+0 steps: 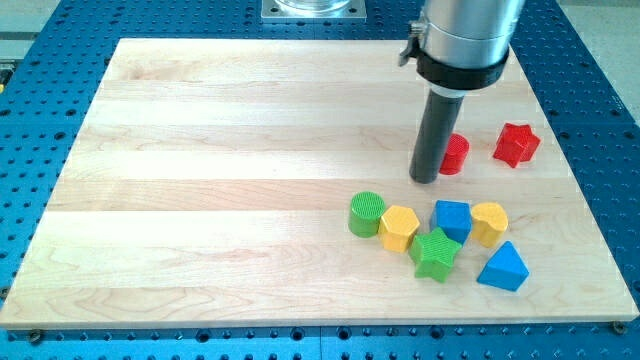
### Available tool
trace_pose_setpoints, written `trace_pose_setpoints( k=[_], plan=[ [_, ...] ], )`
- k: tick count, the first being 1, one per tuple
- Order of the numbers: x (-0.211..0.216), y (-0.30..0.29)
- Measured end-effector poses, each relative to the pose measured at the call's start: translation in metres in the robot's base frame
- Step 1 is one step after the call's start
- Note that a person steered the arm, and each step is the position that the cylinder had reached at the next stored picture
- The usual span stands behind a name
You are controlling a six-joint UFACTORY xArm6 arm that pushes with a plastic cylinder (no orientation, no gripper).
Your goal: Separate heart from blue blocks
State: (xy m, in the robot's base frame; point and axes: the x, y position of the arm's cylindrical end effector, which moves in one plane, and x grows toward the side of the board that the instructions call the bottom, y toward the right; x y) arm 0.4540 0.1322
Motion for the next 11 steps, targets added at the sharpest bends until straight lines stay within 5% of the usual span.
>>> trace_pose_setpoints(
  k=[2,3,5,6,8,10,11],
  plan=[
    [-0.009,0.039],
    [0.012,0.025],
    [0.102,0.095],
    [0.111,0.032],
    [0.076,0.035],
    [0.113,0.071],
    [0.067,0.076]
  ],
)
